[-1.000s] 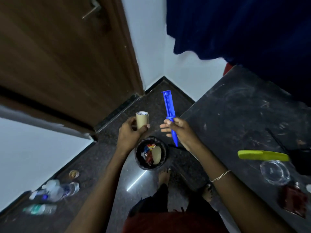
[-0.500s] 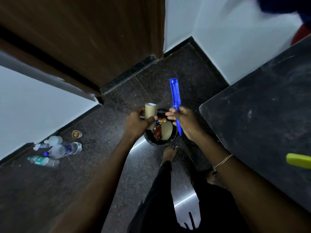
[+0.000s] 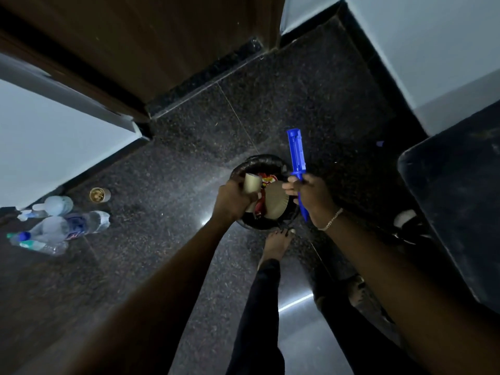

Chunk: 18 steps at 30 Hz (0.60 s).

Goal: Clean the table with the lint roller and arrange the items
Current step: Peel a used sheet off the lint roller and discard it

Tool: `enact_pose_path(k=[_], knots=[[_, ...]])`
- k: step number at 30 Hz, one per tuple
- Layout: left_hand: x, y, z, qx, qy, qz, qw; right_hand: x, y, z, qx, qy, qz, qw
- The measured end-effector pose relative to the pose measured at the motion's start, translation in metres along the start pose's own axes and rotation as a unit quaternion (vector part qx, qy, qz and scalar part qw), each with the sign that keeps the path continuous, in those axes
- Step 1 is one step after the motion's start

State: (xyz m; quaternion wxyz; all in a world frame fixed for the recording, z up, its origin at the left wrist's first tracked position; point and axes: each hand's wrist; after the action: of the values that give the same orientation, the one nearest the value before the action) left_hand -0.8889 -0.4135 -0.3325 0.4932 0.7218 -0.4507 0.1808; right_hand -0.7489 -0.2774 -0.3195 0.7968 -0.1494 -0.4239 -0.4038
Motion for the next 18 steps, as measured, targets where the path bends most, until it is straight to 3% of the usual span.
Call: enact_pose_path(k=[13, 18], knots=[[-0.084, -0.069, 0.072, -0.002, -0.015, 0.059, 0.998, -0.074, -0.009, -0.087, 0.054, -0.025, -0.013, 0.998], [-0.013, -0.024, 0.059, -0.030, -0.043, 0.048, 0.998, -0.041, -0.004, -0.072, 0.071, -0.006, -0.003, 0.997]])
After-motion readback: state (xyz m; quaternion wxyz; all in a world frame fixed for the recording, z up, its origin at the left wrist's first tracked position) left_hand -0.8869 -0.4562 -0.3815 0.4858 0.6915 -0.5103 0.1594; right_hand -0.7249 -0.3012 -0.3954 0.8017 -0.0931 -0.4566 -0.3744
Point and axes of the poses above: each hand's wrist, its own x-axis away from the middle knuckle, its own y-axis out of the back of the hand, z = x × y, and after that the axes turned 3 degrees about -x, right-handed
